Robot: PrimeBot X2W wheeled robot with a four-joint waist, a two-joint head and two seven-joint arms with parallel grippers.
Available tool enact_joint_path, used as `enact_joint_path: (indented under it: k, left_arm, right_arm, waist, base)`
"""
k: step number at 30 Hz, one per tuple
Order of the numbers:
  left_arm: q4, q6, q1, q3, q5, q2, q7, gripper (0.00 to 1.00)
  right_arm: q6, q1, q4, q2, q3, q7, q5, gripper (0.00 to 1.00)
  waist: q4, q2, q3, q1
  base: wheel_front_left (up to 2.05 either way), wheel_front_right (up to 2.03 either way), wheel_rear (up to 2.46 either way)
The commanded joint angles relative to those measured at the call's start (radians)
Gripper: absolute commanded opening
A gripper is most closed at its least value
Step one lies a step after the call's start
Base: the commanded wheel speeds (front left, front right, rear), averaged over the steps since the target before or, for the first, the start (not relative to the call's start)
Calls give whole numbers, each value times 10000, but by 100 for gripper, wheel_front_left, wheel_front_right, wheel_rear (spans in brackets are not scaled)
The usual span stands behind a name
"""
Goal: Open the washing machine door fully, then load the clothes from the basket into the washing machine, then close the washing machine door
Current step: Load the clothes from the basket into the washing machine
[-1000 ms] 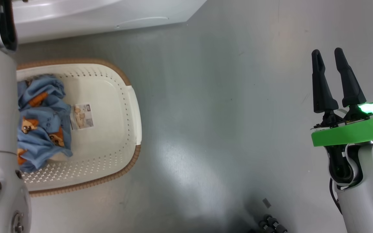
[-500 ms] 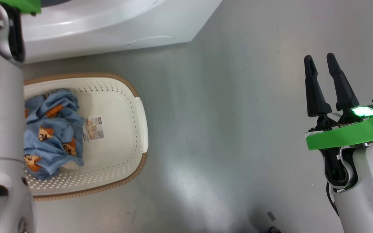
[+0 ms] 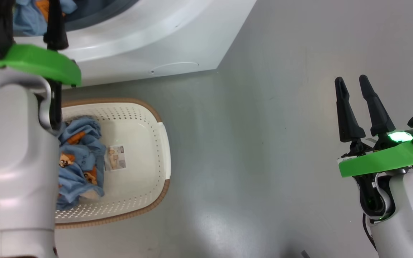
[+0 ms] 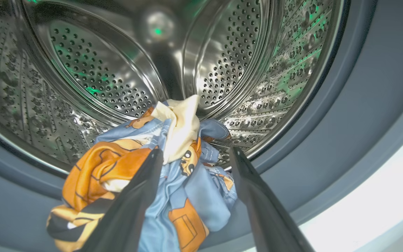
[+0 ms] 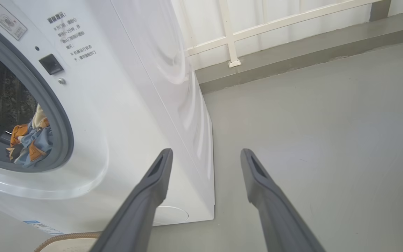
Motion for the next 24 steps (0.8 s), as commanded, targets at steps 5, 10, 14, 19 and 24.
enact_joint_path:
  k: [5,10,14,19,24]
  left_arm:
    - [-1932,-104,1580,209,-217,173,-51,100]
    - [-3396,-43,2813,273,-255,96,-51,100]
    - [-4489,13,3785,458,-320,66,-51,100]
    - [-5415,29,5019,691,-459,-40,-51,100]
    - [-6079,-1,5992,801,-510,-142,-51,100]
  right_arm:
    - [90,401,-219,-239,-5,-46,-4,100]
    - [90,452,-284,-273,-56,-46,-56,100]
    - [90,442,-334,-301,-73,-46,-60,100]
    - [90,574,-350,-307,-104,-46,-81,100]
    - [90,663,-337,-337,-108,-46,-64,100]
  waist:
    - [305,-1,-296,0]
    - [469,-1,-407,0]
    - [555,-1,-460,0]
    - [671,-1,-684,0]
    - [743,-1,-850,0]
  base:
    - [0,0,0]
    - [0,0,0]
    - [0,0,0]
    - [0,0,0]
    - [0,0,0]
